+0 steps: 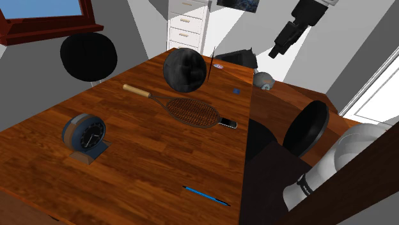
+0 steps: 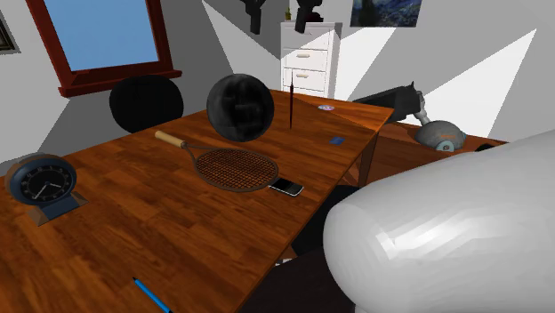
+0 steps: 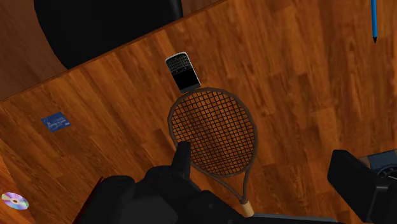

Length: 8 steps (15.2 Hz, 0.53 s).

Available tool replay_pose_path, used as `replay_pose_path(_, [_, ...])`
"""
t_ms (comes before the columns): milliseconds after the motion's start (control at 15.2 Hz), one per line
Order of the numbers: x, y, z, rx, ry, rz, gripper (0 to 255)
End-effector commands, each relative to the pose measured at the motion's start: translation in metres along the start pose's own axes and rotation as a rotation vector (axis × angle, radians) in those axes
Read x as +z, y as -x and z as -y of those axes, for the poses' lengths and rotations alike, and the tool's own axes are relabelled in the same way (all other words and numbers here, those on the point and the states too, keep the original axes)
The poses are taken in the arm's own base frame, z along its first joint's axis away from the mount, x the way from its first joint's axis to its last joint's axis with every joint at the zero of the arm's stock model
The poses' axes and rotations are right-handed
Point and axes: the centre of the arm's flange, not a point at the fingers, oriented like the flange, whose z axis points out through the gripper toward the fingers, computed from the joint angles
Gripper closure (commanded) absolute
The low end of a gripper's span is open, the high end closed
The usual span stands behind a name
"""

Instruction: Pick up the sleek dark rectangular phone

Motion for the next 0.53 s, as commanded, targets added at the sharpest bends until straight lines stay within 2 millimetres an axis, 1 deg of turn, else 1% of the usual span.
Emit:
replay_pose_path(0, [0.0,0.0,0.0,0.0,0.0,0.0,0])
replay_pose_path(462, [0.088,-0.001,-0.031,-0.114,-0.027,0.005,0])
